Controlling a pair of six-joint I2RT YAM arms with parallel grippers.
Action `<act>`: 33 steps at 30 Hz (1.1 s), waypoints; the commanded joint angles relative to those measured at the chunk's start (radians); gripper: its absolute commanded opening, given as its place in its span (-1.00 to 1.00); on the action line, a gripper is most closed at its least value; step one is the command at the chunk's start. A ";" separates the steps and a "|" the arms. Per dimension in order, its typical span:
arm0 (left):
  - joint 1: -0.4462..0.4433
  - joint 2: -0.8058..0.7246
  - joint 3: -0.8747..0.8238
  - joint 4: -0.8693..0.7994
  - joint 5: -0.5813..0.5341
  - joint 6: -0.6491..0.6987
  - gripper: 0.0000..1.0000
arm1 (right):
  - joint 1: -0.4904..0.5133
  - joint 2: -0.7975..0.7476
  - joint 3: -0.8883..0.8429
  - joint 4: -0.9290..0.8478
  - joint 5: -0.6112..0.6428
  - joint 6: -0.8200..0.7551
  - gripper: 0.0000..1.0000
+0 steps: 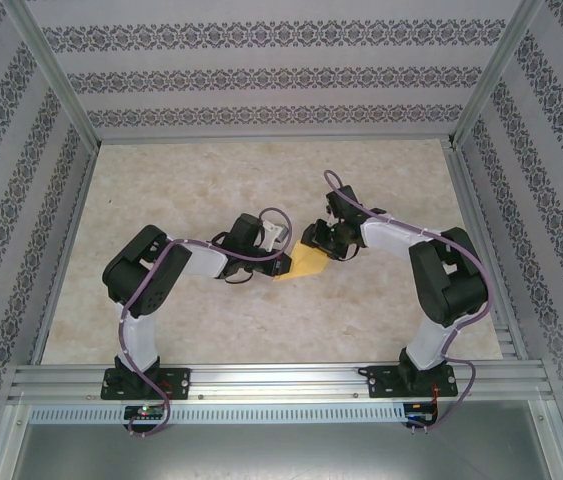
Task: Fold a paper plane with a square sheet of paper (pick it up from the middle)
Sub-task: Fourth fold the wing at the center of the table.
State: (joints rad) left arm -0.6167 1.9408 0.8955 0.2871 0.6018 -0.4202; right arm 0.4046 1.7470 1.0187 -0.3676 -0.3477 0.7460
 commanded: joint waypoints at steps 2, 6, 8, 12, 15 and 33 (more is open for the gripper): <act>-0.017 -0.018 0.002 0.055 0.005 -0.032 -0.93 | -0.030 -0.082 -0.033 0.010 -0.050 -0.069 -0.07; -0.049 -0.026 0.010 0.032 -0.058 -0.108 -0.93 | -0.039 -0.121 -0.073 -0.003 -0.049 -0.097 -0.06; -0.060 -0.028 0.015 0.030 -0.077 -0.145 -0.93 | -0.042 -0.124 -0.090 0.015 -0.061 -0.096 -0.06; -0.081 -0.015 0.047 -0.009 -0.080 -0.178 -0.93 | -0.042 -0.092 -0.104 0.047 -0.096 -0.098 -0.06; -0.084 -0.001 0.060 -0.021 -0.071 -0.205 -0.92 | -0.042 -0.064 -0.106 0.068 -0.115 -0.097 -0.06; -0.083 0.057 0.156 -0.172 0.006 -0.188 -0.89 | -0.046 0.001 -0.089 0.054 -0.076 -0.114 -0.03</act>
State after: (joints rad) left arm -0.6895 1.9842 1.0241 0.1623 0.5797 -0.6189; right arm 0.3702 1.7439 0.9245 -0.3195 -0.4427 0.6521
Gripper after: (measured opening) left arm 0.059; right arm 0.484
